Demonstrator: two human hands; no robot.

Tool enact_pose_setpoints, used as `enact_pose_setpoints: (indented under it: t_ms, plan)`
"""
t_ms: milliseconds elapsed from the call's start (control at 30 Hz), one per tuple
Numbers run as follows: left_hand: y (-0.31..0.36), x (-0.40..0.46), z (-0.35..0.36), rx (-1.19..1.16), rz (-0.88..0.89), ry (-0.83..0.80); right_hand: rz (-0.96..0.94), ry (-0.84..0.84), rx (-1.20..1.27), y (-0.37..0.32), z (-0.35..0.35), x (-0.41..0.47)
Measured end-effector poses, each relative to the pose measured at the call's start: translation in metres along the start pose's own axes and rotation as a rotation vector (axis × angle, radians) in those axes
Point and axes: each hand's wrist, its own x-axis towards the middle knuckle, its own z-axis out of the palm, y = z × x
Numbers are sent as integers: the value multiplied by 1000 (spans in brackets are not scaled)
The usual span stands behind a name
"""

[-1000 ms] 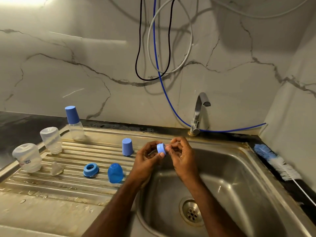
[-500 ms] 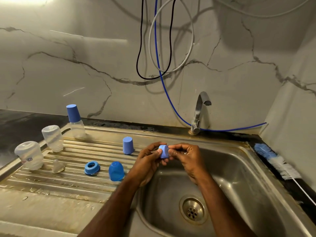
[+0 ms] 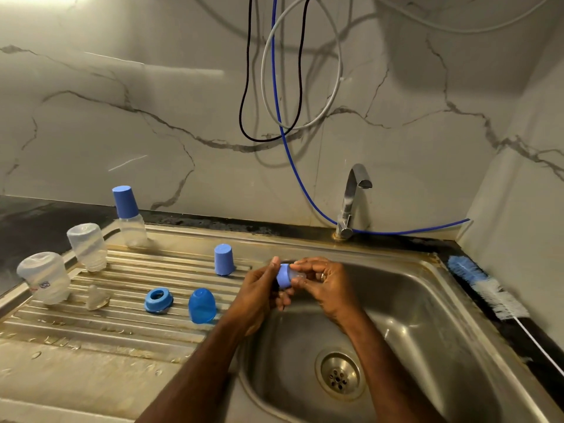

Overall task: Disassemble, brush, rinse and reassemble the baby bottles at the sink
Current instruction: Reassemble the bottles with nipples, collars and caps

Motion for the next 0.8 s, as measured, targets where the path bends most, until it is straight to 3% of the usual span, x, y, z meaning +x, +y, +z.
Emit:
enact_pose_setpoints:
  t_ms: [233, 400, 567, 700, 800]
  plan:
    - [2, -4, 0, 147, 140, -72, 7, 20, -37, -6, 0, -1]
    - [6, -6, -6, 109, 69, -167, 82, -44, 21, -10, -9, -2]
    - [7, -7, -3, -3, -59, -140, 82, -110, 100, -12, -12, -5]
    - [6, -3, -3, 122, -86, -106, 14, -174, -100, -10, -11, -7]
    - [3, -3, -5, 152, -92, -129, 29, -130, -133, -5, -10, -6]
